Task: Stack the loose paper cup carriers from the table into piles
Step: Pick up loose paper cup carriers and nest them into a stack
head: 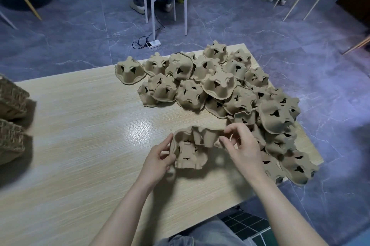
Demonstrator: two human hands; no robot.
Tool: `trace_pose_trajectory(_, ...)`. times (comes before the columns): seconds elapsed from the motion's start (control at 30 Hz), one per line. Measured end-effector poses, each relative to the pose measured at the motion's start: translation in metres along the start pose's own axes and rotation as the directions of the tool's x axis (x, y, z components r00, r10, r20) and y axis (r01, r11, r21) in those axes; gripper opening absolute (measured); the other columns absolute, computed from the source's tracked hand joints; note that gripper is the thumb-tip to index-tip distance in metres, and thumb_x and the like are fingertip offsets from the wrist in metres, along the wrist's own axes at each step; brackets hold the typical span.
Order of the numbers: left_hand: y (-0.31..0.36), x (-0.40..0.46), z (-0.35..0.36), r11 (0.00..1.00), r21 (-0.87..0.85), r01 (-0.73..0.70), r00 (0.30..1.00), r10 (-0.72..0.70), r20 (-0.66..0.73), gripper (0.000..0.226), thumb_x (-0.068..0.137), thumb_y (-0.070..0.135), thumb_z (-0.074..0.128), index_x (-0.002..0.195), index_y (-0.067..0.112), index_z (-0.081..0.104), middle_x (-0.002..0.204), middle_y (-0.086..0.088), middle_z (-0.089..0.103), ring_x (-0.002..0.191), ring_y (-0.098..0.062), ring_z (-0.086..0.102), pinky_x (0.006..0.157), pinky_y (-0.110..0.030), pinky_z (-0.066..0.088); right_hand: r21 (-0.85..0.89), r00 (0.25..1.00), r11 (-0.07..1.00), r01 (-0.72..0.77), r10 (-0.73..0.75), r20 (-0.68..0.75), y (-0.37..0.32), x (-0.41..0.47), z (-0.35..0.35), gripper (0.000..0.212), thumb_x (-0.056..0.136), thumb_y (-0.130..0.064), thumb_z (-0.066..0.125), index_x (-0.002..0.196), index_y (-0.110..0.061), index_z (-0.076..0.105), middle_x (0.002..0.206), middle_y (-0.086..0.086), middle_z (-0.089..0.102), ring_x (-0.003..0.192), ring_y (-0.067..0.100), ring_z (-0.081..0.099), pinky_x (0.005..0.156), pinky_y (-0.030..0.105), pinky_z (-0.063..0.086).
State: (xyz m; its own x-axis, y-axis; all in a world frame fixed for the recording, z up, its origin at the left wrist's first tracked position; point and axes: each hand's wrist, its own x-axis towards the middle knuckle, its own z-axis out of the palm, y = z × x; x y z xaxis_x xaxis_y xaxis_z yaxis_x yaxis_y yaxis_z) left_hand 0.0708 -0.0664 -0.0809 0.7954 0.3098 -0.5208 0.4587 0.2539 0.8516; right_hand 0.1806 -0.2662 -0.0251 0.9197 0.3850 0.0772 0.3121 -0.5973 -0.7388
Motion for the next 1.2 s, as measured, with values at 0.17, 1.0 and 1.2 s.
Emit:
trace_pose_trajectory(0.17, 0.001, 0.0, -0.001, 1.0, -0.02, 0.003, 1.0, -0.003, -0.005, 0.062, 0.093, -0.01, 0.054, 0.134, 0.036, 0.049, 0.104, -0.001, 0.058, 0.074, -0.015, 0.05, 0.058, -0.024, 0.037, 0.052, 1.0, 0.998, 0.022, -0.02, -0.021, -0.001, 0.003, 0.0, 0.03, 0.088, -0.004, 0.066, 0.107, -0.027, 0.064, 0.092, -0.006, 0.061, 0.076, 0.009, 0.055, 0.07, 0.01, 0.041)
trace_pose_trajectory(1.0, 0.012, -0.01, 0.001, 0.995, -0.095, 0.029, 0.994, -0.038, -0.101, 0.017, 0.092, 0.023, 0.066, 0.084, 0.01, 0.073, 0.076, -0.001, 0.067, 0.073, -0.013, 0.059, 0.075, -0.037, 0.048, 0.157, 0.966, 0.986, 0.057, -0.094, 0.242, 0.01, -0.013, 0.027, 0.038, 0.081, 0.016, 0.054, 0.076, -0.019, 0.064, 0.124, -0.011, 0.053, 0.111, 0.0, 0.055, 0.085, 0.013, 0.045)
trace_pose_trajectory(1.2, 0.006, -0.008, -0.001, 0.995, -0.099, 0.031, 0.992, -0.042, -0.117, 0.017, 0.093, 0.019, 0.065, 0.085, 0.005, 0.071, 0.076, 0.001, 0.072, 0.072, -0.013, 0.064, 0.071, -0.032, 0.05, 0.198, 0.985, 0.979, -0.047, 0.012, 0.173, 0.014, -0.026, 0.034, 0.032, 0.093, -0.002, 0.058, 0.093, -0.032, 0.068, 0.121, -0.026, 0.049, 0.097, 0.007, 0.061, 0.069, 0.019, 0.051)
